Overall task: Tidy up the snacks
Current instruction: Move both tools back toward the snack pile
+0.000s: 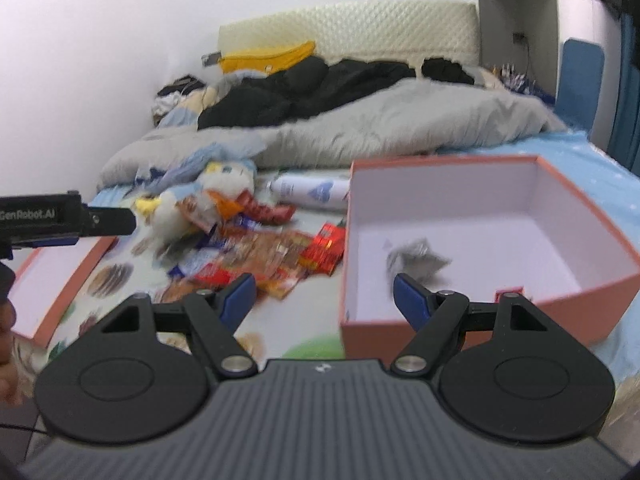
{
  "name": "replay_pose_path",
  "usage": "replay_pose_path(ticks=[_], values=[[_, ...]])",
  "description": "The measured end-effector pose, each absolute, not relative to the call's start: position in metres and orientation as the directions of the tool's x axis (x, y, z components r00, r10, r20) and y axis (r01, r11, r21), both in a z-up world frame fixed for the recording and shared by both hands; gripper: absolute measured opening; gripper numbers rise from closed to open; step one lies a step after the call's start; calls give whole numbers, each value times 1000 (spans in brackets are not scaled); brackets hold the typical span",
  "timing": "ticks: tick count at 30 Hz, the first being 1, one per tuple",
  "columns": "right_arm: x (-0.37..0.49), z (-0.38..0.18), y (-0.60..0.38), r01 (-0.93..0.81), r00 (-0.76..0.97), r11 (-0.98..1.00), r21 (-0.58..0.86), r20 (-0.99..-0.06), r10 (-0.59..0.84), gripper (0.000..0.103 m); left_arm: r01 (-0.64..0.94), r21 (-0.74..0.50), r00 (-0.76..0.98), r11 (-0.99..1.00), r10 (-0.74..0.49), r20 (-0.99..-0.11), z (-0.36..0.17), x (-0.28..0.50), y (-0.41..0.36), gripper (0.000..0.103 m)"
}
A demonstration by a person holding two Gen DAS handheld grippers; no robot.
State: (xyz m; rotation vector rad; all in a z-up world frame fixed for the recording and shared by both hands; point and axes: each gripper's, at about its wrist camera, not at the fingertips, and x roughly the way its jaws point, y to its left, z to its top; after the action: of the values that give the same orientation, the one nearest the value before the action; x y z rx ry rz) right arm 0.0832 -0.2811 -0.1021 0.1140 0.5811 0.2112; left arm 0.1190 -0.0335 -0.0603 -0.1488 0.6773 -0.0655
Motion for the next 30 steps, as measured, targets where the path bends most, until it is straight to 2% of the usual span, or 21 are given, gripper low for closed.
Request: replay_pose_path(ticks=[15,30], values=[[85,-120,-262,-202,787,967,156,-563,255,77,-9,-173,724,985,-112,-680,-92,125,-19,102],[136,-144,-204,-309,728,941,139,-602,328,77,-64,-178,653,982,-93,-752,-140,159,32,102]])
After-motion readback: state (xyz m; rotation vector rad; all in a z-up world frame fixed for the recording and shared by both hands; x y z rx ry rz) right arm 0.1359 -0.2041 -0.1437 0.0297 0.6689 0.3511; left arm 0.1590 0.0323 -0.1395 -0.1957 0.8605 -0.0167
